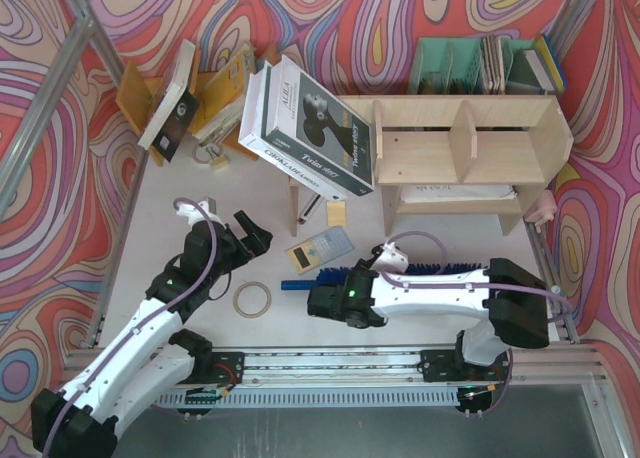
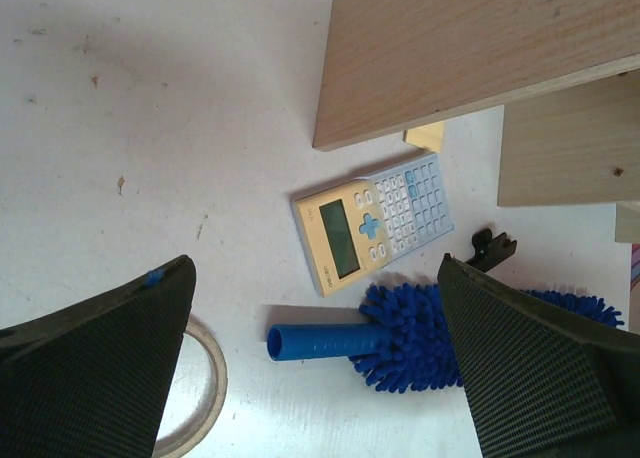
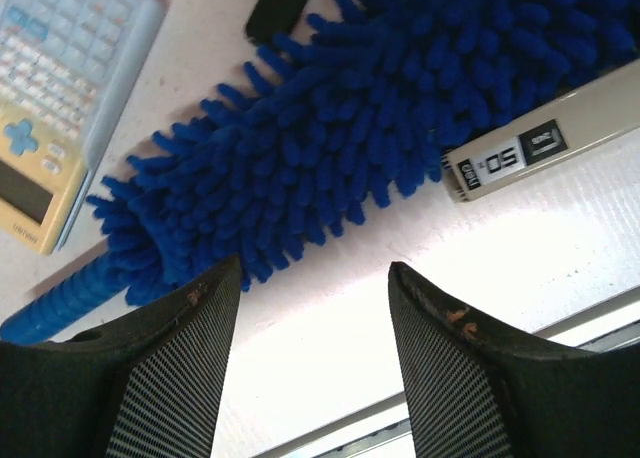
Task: Dust the bookshelf with a duster
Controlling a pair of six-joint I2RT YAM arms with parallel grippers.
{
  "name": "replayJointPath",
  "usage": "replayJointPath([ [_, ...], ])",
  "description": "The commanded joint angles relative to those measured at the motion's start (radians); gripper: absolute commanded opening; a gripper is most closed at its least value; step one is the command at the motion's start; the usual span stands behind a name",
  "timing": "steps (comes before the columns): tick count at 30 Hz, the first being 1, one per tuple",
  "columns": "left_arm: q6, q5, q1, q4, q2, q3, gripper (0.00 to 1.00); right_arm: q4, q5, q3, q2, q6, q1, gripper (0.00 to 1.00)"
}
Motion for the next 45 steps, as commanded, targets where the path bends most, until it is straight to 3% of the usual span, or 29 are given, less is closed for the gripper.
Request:
replayJointPath([
  [1, 0.009, 0.02, -0.009, 0.024, 0.008, -0.009, 0.98, 0.068, -0.048, -0.081, -0.081, 0.082, -0.037, 0.59],
  [12, 0.023, 0.077, -0.018, 0.056, 0.049, -0.009, 0.98, 0.412, -0.138, -0.307, -0.21, 0.047, -0.135, 0.63],
  [18, 0.036, 0.139, -0.023, 0.074, 0.106, 0.001, 0.98, 0.405, -0.126, -0.314, -0.206, 0.077, -0.167, 0.68],
  [28, 0.041, 0.146, -0.052, 0.092, 0.155, 0.021, 0.98, 0.472, -0.159, -0.37, -0.183, 0.127, -0.201, 0.67],
  [39, 0.046, 0.146, -0.078, 0.092, 0.184, 0.039, 0.98, 0.496, -0.177, -0.401, -0.162, 0.142, -0.238, 0.6],
  [45, 0.051, 0.142, -0.089, 0.094, 0.194, 0.054, 0.98, 0.495, -0.173, -0.402, -0.154, 0.152, -0.243, 0.49],
])
